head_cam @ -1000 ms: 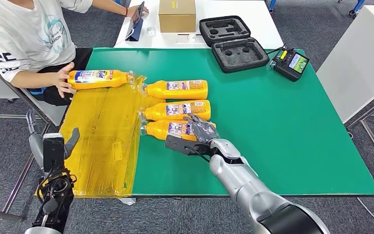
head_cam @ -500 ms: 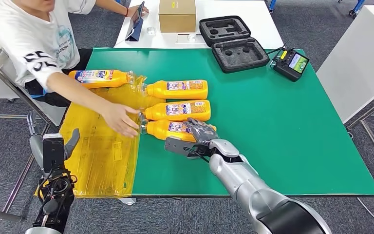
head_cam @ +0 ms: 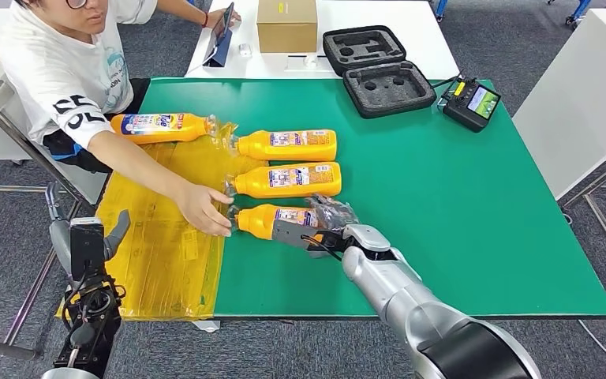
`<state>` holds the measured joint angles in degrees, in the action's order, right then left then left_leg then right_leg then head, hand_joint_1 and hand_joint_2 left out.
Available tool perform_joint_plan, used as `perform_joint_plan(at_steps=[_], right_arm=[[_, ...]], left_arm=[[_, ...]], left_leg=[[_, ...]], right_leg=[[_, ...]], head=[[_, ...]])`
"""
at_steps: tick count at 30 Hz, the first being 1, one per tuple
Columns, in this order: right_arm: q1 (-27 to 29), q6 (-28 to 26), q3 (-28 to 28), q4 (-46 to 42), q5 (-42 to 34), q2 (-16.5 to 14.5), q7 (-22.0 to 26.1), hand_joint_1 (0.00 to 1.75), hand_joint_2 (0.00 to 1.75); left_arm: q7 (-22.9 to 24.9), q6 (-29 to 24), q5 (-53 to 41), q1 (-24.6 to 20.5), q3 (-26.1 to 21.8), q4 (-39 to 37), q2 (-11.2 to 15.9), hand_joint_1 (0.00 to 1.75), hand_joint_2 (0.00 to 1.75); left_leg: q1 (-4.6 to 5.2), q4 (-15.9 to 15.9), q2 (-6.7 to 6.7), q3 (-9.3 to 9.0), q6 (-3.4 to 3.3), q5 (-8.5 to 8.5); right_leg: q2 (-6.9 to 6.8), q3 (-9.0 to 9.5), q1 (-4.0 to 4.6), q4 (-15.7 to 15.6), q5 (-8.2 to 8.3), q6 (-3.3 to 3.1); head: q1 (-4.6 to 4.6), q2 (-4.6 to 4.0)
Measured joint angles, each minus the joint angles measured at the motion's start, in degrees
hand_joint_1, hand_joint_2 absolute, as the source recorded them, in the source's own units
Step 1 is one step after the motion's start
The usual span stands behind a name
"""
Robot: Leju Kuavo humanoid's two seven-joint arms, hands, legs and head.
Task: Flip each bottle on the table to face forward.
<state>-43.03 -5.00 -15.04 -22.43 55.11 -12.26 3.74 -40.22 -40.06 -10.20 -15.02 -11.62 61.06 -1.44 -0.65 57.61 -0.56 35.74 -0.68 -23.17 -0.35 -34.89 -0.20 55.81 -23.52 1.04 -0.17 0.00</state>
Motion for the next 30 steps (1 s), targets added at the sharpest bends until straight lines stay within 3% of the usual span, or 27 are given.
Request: perform_joint_plan(at_steps=[1,2,5,18,22,25,30], right_arm=[[0.0,-0.07,0.0,0.0,-0.28,0.02,-0.01,1.45,1.75],[-0.01,-0.15,0.0,0.0,-0.57,0.06,0.03,1.58,1.75],[-0.03,-0.27,0.0,0.0,-1.31,0.25,0.4,1.74,1.75],[0.0,0.17,0.02,0.0,-4.02,0.86,2.92,1.75,1.75],[0.1,0.34,0.05,0.0,-6.3,1.02,5.63,1.75,1.75],[0.71,1.63,0.57,-0.39,-11.57,1.09,12.49,1.75,1.75],[4.52,6.49,3.1,-5.58,-28.43,0.21,32.6,1.75,1.75]], left_arm=[[0.0,0.0,0.07,-0.03,0.02,-0.1,0.0,0.0,1.75],[0.0,0.0,0.1,-0.04,0.05,-0.19,0.0,0.0,1.75],[0.0,0.0,0.18,-0.14,0.17,-0.39,0.0,0.0,1.75],[0.0,0.08,1.31,-1.18,1.58,-1.72,0.02,0.0,1.75],[0.0,0.11,1.72,-1.31,1.85,-2.02,0.02,0.0,1.75],[-0.01,0.39,2.63,-1.31,2.33,-2.07,0.02,0.0,1.75],[0.0,3.97,7.75,-0.62,2.49,-1.81,0.0,0.0,1.75]], left_leg=[[0.0,0.0,0.0,0.0,0.0,0.0],[0.0,0.0,0.0,0.0,0.0,0.0],[0.0,0.0,0.0,-0.01,0.0,0.0],[0.0,0.0,-0.02,-0.03,0.0,0.0],[0.0,0.0,-0.05,-0.03,0.0,0.0],[0.0,0.0,-0.1,-0.02,0.0,0.0],[0.0,0.0,-0.04,0.03,0.0,0.0]], right_leg=[[0.0,0.0,0.0,0.0,0.0,0.0],[0.0,0.0,0.0,0.0,0.0,0.0],[0.0,0.01,0.0,0.0,0.0,0.0],[0.01,0.01,0.0,0.0,0.0,0.0],[0.01,0.01,0.01,0.0,0.0,0.0],[0.02,0.01,0.0,0.0,0.0,0.0],[0.01,-0.01,0.01,0.02,0.0,0.0]], head=[[0.0,0.0],[0.0,0.0],[0.01,0.0],[-0.01,0.0],[0.01,0.0],[0.01,0.0],[-0.01,0.0]])
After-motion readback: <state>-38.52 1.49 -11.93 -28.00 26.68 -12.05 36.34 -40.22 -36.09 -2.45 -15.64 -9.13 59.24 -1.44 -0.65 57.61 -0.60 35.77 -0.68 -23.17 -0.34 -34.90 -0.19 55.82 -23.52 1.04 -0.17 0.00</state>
